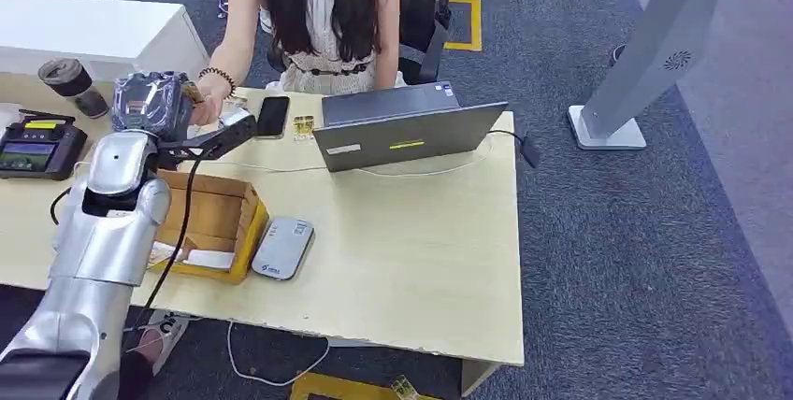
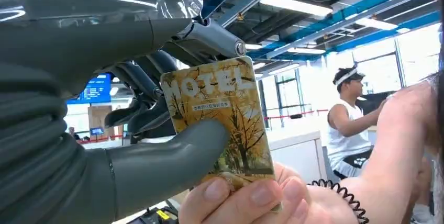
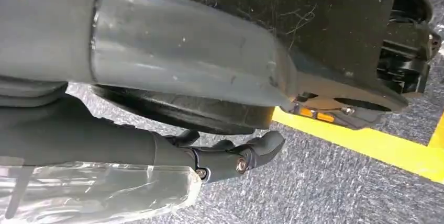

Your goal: Pass the card to the sensor for recognition and then transmit it.

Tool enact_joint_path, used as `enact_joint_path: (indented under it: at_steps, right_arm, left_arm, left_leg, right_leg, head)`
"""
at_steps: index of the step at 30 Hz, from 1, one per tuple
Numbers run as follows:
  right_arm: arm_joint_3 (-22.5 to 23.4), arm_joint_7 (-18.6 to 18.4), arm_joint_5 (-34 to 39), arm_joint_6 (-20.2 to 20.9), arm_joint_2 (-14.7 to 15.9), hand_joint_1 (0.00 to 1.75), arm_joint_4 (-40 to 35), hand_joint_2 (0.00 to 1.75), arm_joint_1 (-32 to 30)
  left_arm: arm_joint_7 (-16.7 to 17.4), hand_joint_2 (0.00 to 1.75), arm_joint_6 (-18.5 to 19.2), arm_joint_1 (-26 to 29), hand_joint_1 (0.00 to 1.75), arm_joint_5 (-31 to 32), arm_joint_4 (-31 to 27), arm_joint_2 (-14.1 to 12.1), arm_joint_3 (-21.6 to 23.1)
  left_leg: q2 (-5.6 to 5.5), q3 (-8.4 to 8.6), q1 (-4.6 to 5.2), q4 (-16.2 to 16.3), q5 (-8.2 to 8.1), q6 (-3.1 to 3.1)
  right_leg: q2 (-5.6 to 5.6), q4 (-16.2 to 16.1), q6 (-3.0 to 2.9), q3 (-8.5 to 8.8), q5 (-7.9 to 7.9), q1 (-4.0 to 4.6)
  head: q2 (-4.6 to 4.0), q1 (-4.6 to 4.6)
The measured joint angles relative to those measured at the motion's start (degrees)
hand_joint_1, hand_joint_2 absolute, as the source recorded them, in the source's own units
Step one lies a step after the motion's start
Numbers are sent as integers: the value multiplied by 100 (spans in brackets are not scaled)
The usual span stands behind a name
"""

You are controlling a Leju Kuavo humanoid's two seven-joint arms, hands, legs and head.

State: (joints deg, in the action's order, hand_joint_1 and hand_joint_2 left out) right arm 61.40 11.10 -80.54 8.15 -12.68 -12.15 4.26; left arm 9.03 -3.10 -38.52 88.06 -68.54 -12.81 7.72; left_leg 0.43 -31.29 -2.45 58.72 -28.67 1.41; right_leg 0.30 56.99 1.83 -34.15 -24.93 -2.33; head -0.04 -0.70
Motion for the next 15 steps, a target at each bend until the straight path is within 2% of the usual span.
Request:
enact_joint_path:
  at_steps: [5,9,10,15]
  right_arm:
    - [0,-46,0,0,-15,0,0,0,4]
    - [-9,-361,-53,0,-15,0,0,0,3]
    - [-15,-402,-88,0,-15,0,0,0,3]
    - [-55,-457,-101,0,-15,0,0,0,4]
  left_arm:
    - [0,175,0,-47,175,2,68,-24,24]
    - [2,175,-155,-46,175,15,160,-63,28]
    - [2,175,-243,-30,2,9,177,-77,28]
    - [-9,175,-839,183,0,-48,227,-146,28]
  left_leg:
    - [0,-3,0,0,0,0]
    - [2,-9,-1,0,0,0]
    - [2,-11,0,0,0,0]
    - [0,-16,0,0,-1,0]
  right_leg:
    - [0,0,0,-4,0,0]
    - [2,1,0,-8,0,0]
    - [2,1,0,-10,0,0]
    - [-1,1,2,-11,-3,0]
  head:
    - [0,0]
    - [0,0]
    - [0,0]
    - [0,0]
